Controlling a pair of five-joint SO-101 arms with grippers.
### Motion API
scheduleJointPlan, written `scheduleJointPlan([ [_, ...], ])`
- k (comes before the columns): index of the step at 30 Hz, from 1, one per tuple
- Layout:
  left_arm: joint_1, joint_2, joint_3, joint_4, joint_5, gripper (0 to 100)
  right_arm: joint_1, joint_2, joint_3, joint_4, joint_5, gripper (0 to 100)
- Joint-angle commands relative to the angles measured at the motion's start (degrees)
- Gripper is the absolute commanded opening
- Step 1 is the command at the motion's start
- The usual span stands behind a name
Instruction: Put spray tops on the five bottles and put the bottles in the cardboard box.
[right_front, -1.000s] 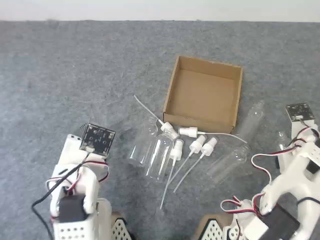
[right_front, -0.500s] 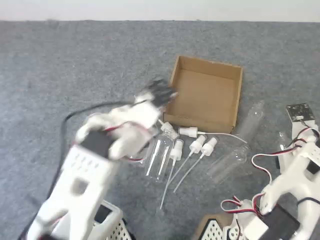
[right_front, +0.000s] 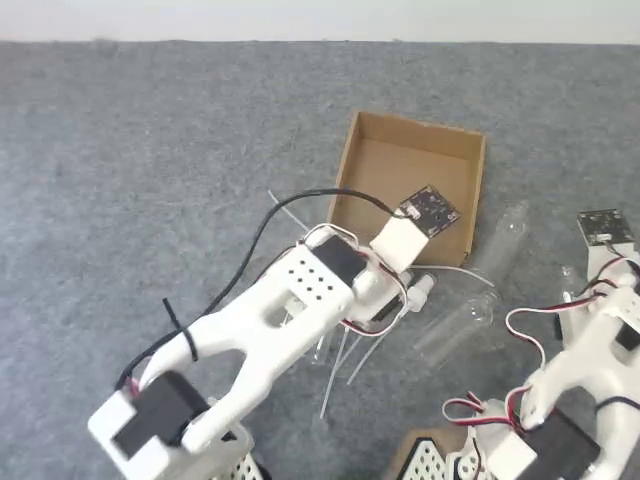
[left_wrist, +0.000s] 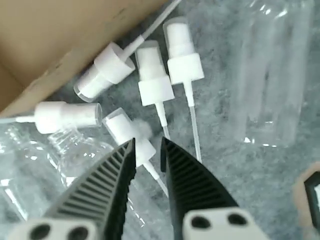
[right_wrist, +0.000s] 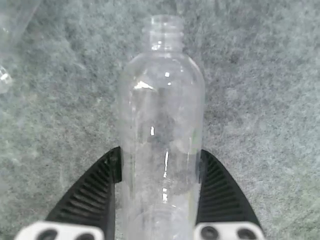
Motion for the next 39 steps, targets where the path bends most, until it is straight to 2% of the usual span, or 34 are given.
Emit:
scheduleJointPlan([
  [1, -2.20, -0.44, 0.22, -0.26, 0.53, 8, 0.66, -3.47, -0.97, 0.04, 0.62, 5.4],
  [13, -17.76, -0.44, 6.11, -0.26, -10.90, 8, 0.48, -3.47, -0.97, 0.57, 0.53, 5.4],
  [17, -20.84, -0.53, 5.67, -0.53, -13.63, 8, 0.40, -3.47, -0.97, 0.57, 0.44, 5.4],
  [24, -21.10, -0.53, 4.53, -0.62, -13.45, 8, 0.40, -3.47, -0.97, 0.66, 0.44, 5.4],
  [27, -21.19, -0.53, 1.80, 0.79, -11.25, 8, 0.66, -3.47, -0.88, 0.66, 0.53, 5.4],
  [32, -17.14, -0.53, -3.47, 4.40, -8.18, 11, 0.31, -3.47, -0.88, 0.66, 0.44, 5.4],
  [36, -12.40, 0.09, -4.26, 4.40, -4.75, 14, 0.66, -3.47, -0.88, 0.66, 0.44, 11.7],
  [39, -10.37, 0.18, -2.77, 0.62, -2.55, 14, 0.48, -3.47, 0.09, 0.04, 0.62, 16.9],
])
